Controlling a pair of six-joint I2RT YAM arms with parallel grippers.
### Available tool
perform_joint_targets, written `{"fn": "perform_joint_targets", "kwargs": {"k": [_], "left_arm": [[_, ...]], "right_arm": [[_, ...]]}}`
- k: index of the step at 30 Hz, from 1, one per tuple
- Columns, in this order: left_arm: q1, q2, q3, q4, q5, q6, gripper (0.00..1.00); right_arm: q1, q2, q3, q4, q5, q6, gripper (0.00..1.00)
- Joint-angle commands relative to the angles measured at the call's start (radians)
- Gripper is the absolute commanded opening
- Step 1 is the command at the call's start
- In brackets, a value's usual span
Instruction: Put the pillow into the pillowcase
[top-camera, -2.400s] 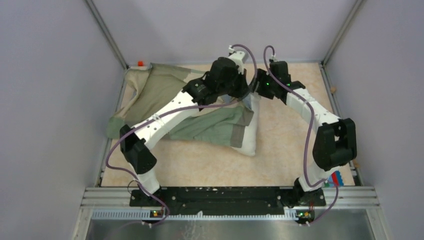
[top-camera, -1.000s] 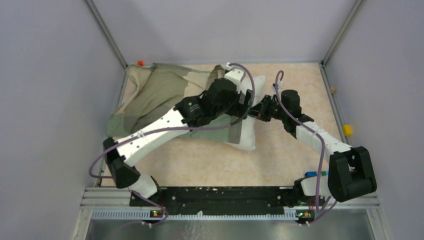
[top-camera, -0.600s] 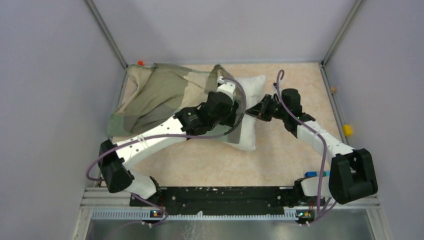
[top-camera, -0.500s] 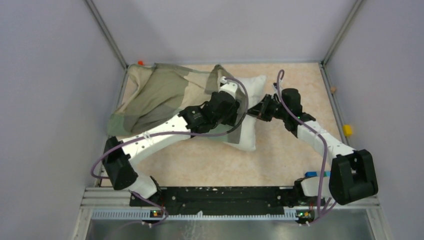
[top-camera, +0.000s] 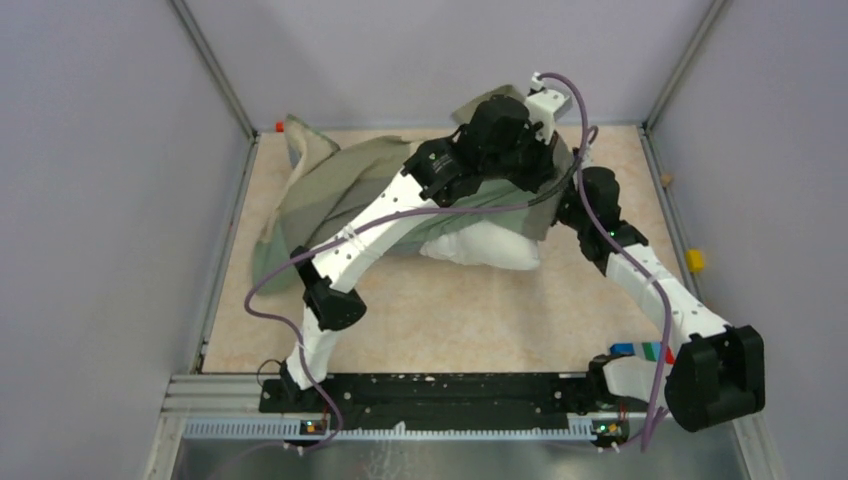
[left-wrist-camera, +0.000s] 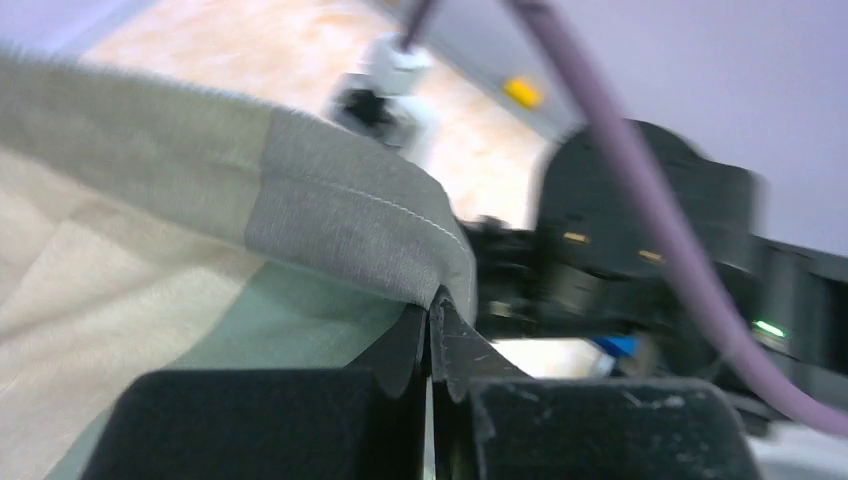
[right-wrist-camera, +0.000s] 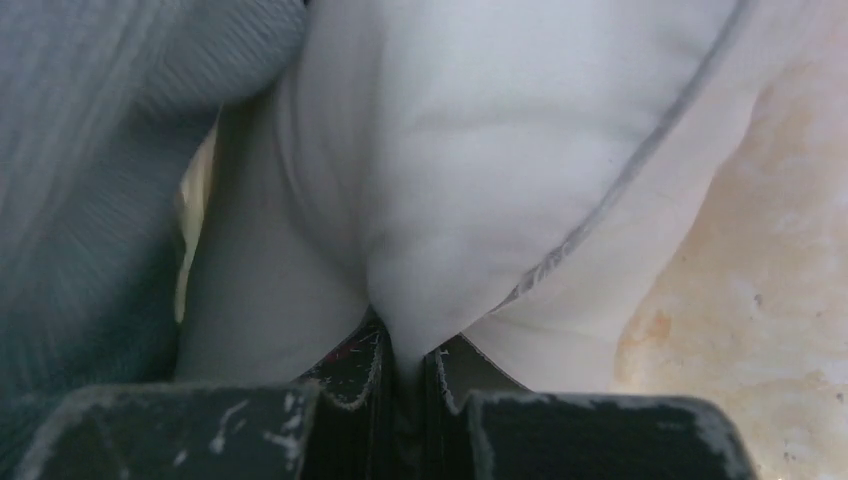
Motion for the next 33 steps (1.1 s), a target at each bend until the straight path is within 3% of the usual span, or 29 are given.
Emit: {"fn": "perform_joint_targets", "kwargs": {"k": [1,3,7,8,11,12,15,19,27,30,33], "left_arm": [[-0.047,-0.107,-0.088,0.395,0.447,-0.059,0.00],[-0.038,-0.165,-0.227,0.481,0.414,-0.061,0.00],[0.013,-0.178,-0.224,0.426,0.323,-0.084,0.00],[0.033,-0.185,-0.226,0.425,0.307,-0.102,0.00],[0.090,-0.210,-0.224,0.404,0.224,-0.155,0.00],[0.104,-0.220,-0.225,0.395,0.180,-0.159,0.00],[0.138,-0.245,-0.230,0.377,0.116,-0.171,0.00],[0.192,-0.255,-0.228,0.373,0.096,-0.196,0.00],[0.259,-0.205,-0.207,0.391,0.173,-0.210,0.00],[0.278,-0.181,-0.195,0.396,0.198,-0.211,0.00],[0.293,-0.169,-0.193,0.404,0.223,-0.219,0.00]], "right_arm": [[0.048,-0.048,0.040,0.101,-0.003,0.078,0.00],[0.047,-0.064,0.014,0.098,0.029,0.087,0.00],[0.050,-0.109,-0.019,0.046,0.079,0.049,0.00],[0.050,-0.117,-0.020,0.020,0.089,0.032,0.05],[0.048,-0.164,-0.020,-0.088,0.150,-0.026,0.53],[0.043,-0.180,-0.014,-0.126,0.179,-0.062,0.63],[-0.024,-0.203,0.017,-0.220,0.151,-0.108,0.76],[-0.117,-0.212,0.100,-0.372,0.118,-0.197,0.80],[-0.119,-0.323,0.148,-0.512,0.099,-0.291,0.84],[-0.088,-0.319,0.202,-0.651,0.287,-0.350,0.84],[-0.083,-0.328,0.165,-0.680,0.403,-0.376,0.85]]}}
